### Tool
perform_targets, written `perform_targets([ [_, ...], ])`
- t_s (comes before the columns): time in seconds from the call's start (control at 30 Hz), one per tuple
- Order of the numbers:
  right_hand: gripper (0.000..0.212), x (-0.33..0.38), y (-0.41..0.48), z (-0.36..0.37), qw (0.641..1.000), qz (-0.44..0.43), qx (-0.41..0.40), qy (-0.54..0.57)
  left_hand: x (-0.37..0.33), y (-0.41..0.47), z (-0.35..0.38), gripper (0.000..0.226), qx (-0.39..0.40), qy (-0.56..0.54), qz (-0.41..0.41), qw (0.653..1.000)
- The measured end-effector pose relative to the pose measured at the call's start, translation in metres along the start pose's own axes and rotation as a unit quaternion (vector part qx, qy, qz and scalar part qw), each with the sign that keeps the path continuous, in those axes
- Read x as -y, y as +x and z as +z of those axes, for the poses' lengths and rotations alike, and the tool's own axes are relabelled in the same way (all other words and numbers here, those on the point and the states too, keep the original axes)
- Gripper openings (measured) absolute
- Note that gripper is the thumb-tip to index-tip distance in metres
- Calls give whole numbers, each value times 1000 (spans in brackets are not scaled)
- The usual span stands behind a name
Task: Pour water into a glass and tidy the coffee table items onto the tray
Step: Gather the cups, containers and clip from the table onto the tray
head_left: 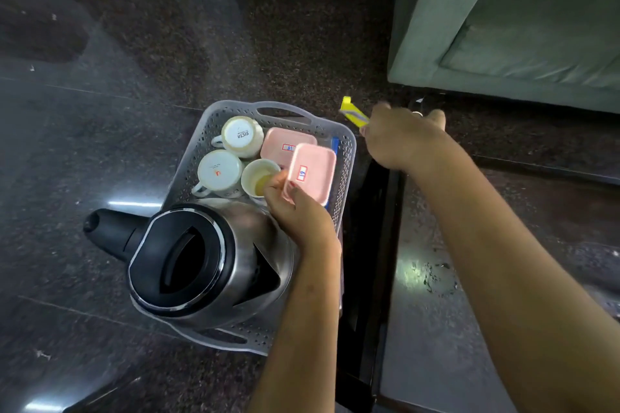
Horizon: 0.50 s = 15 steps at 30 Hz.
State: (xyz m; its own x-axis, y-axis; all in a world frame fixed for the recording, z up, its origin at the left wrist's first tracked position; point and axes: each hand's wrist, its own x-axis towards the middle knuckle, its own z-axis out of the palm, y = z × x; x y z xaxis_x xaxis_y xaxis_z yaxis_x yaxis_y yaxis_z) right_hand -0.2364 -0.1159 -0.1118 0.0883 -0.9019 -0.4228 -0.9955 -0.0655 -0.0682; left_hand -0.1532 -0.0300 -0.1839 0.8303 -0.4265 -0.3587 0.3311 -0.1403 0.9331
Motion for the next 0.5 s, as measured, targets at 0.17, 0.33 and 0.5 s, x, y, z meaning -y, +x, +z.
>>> perform_targets([
  [0.17,31,1,-6,-3,977,-9,49,207,21,0,-7,23,54,75,-80,993],
  [0.33,17,5,-10,13,956,-15,46,288,26,7,-14,23,73,163,24,984],
  [0.5,19,19,-9,20,969,-35,51,238,27,6,-18,29,86,228,104,964],
])
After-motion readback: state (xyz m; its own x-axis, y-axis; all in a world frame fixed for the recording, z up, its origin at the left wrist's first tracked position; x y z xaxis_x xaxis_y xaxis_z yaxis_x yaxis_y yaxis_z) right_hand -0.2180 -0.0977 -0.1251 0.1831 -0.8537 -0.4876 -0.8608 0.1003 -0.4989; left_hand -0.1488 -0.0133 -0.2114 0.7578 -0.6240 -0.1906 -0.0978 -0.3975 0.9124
